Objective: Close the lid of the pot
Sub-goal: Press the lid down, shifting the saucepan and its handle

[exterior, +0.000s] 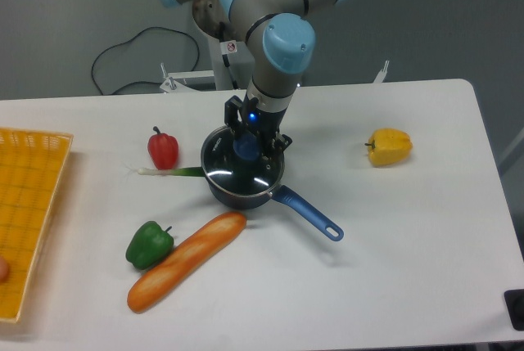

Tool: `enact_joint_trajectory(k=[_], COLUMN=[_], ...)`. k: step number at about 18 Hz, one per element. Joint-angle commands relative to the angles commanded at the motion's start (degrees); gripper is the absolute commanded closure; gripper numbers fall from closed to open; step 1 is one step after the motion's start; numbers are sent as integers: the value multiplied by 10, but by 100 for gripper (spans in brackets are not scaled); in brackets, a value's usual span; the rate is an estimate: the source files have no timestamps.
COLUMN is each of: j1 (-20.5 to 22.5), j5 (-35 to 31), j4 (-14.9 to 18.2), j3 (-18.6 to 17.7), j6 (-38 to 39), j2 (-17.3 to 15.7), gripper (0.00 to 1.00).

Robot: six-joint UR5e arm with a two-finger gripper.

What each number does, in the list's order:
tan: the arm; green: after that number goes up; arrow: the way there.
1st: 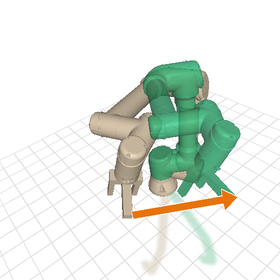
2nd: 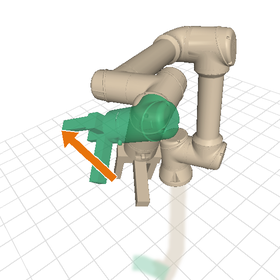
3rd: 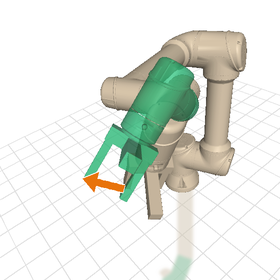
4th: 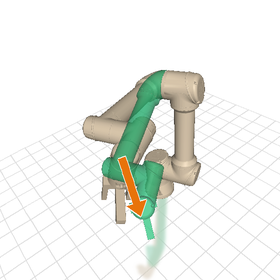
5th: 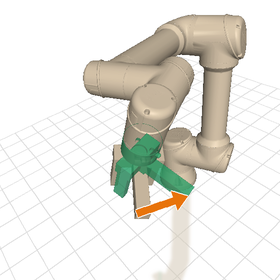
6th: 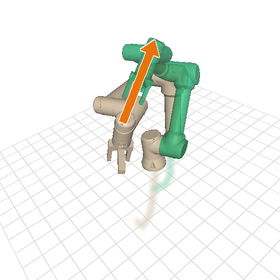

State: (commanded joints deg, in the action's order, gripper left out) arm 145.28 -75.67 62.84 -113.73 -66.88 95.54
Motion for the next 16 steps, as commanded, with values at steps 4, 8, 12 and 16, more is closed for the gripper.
enact_joint_trajectory(k=[4, 8, 12, 16], j1=[0, 0, -2, -1], j5=[1, 0, -3, -19], j4=[0, 2, 4, 4], j3=[-4, -3, 7, 13], j6=[0, 0, -1, -6], j2=[-2, -4, -4, -4], gripper=[73, 73, 73, 73])
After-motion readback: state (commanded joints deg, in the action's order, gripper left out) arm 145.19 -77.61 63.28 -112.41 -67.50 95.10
